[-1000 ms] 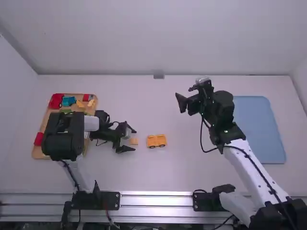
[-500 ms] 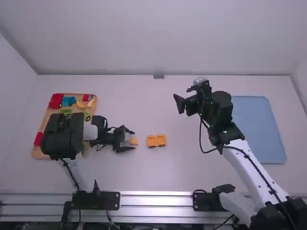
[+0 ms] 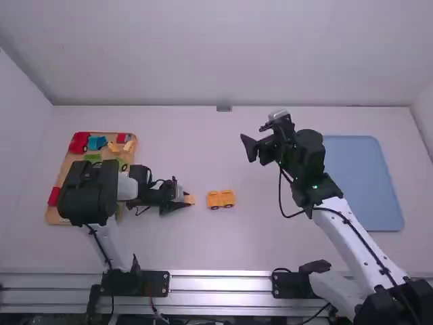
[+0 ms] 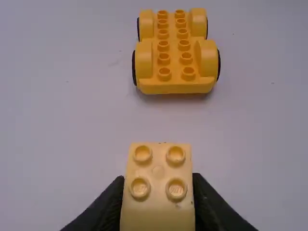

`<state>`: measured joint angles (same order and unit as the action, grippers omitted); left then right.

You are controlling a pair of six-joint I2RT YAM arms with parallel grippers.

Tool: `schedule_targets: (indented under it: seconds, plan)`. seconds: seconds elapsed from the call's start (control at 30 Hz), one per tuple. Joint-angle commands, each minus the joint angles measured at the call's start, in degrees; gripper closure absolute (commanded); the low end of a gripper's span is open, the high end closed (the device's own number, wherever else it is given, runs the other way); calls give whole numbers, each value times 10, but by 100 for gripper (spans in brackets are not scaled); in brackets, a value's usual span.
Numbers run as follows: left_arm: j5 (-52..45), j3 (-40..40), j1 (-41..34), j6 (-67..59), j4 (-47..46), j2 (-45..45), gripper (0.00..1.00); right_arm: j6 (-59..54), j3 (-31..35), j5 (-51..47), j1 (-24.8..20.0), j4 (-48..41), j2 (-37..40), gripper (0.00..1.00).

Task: Assemble lego blocks to make yellow taxi

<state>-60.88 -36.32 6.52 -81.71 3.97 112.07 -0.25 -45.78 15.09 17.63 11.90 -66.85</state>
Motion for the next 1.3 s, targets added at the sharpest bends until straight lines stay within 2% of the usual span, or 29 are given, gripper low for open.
schedule_targets:
  seconds: [0.0, 0.17, 0.23, 0.3, 0.37, 0.47, 0.63, 0.83, 0.9, 1.0, 1.17, 1.27]
  plan:
    - [-6, 3, -2, 9, 3, 12, 70, 5, -6, 1, 1, 3, -2, 1]
    - [-6, 2, -1, 9, 13, 14, 76, 2, -6, 3, 0, -14, -2, 1]
    - [-7, -1, -1, 10, 11, 10, 73, -15, -6, 4, 0, -27, -2, 1]
    - [-7, -10, -2, 14, -9, -2, 76, -63, -6, 18, 1, -54, -2, 1]
    - [-13, -17, -2, 13, -35, -17, 77, -116, -6, 59, 0, -83, -2, 1]
    - [-14, -41, -8, 13, -117, -74, 82, -268, -3, 186, 0, -161, -6, 1]
    - [-10, -49, -44, 14, -162, -138, 82, -386, 33, 267, 0, -166, -38, 1]
    - [6, -49, -101, 25, -169, -202, 80, -534, 81, 348, -1, -106, -165, 1]
    - [21, -49, -120, 89, -138, -210, 80, -619, 80, 386, -13, -109, -218, 1]
    - [37, -49, -142, 148, -104, -210, 81, -674, 80, 425, -30, -100, -265, 1]
    - [51, -49, -178, 164, -85, -210, 82, -676, 64, 480, -53, -51, -348, 1]
    - [51, -49, -198, 173, -84, -209, 82, -677, 61, 482, -47, 9, -407, 1]
